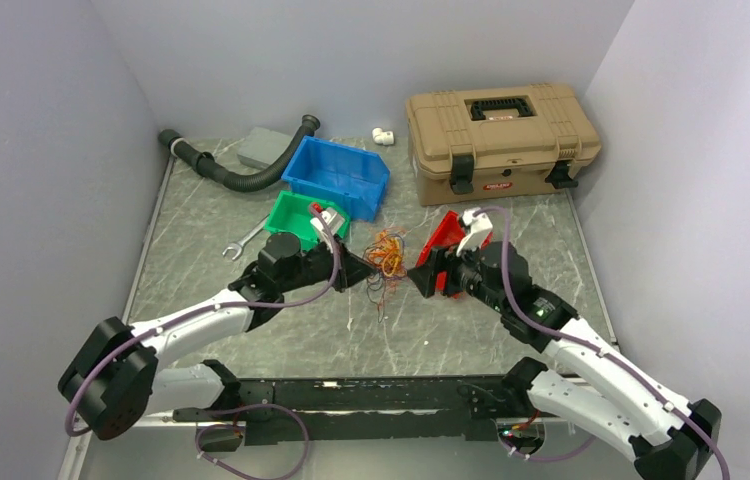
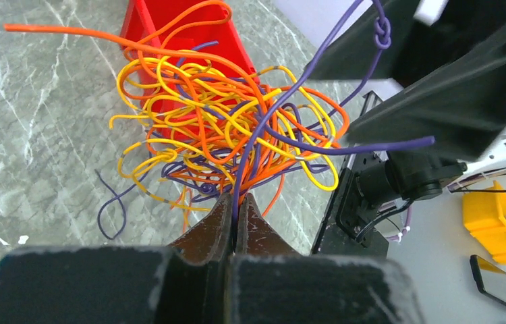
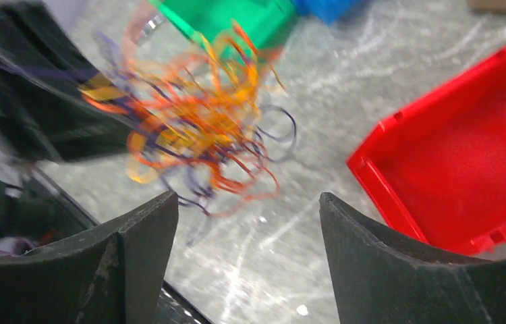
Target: Untangle the cables
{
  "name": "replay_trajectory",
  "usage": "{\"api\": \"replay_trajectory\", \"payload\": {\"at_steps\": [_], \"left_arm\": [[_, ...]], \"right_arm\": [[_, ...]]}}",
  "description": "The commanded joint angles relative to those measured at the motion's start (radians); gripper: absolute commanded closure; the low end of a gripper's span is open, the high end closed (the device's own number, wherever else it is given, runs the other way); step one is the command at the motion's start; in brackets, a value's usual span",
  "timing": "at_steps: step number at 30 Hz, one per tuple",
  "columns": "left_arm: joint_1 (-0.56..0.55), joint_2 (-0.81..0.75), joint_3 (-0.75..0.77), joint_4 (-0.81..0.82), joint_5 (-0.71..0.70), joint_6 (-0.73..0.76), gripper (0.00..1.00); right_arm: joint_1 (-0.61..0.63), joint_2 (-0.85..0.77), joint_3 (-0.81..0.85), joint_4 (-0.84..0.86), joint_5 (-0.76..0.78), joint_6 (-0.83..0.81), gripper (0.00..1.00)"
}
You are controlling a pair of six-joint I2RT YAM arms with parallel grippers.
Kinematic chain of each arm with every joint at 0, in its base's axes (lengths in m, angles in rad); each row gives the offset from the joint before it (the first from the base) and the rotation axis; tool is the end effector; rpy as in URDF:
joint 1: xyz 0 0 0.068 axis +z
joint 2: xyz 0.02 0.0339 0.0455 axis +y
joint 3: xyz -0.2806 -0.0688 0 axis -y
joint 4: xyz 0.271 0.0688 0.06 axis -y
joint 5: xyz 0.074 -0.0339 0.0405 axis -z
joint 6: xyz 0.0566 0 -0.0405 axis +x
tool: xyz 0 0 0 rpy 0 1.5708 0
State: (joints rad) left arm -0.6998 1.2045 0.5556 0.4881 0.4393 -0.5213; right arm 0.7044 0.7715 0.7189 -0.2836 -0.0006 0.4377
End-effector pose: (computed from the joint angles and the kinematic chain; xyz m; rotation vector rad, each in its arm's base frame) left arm 0.2104 -0.2086 0.2395 0.5178 1.8216 -1.2479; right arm 0.1645 0.1398 0.3117 -0.2641 1.9658 0.7615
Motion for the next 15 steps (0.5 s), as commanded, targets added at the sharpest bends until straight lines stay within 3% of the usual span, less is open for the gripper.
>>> {"api": "replay_trajectory", "payload": {"at_steps": [1, 8, 15], "left_arm": [[0.009, -0.069, 0.004, 0.003, 0.063, 0.009, 1.00], [0.026, -0.102, 0.013, -0.043, 0.096, 0.029, 1.00], [0.028, -0.092, 0.027, -0.058, 0.124, 0.035, 1.00]], "right_arm": [[-0.002, -0.042, -0.143, 0.094, -0.020, -0.084, 0.21], [0.001, 0.019, -0.274, 0.438, -0.304, -0.107, 0.20], [0.006, 0.059, -0.235, 0.525, -0.370, -0.203, 0.22]]}}
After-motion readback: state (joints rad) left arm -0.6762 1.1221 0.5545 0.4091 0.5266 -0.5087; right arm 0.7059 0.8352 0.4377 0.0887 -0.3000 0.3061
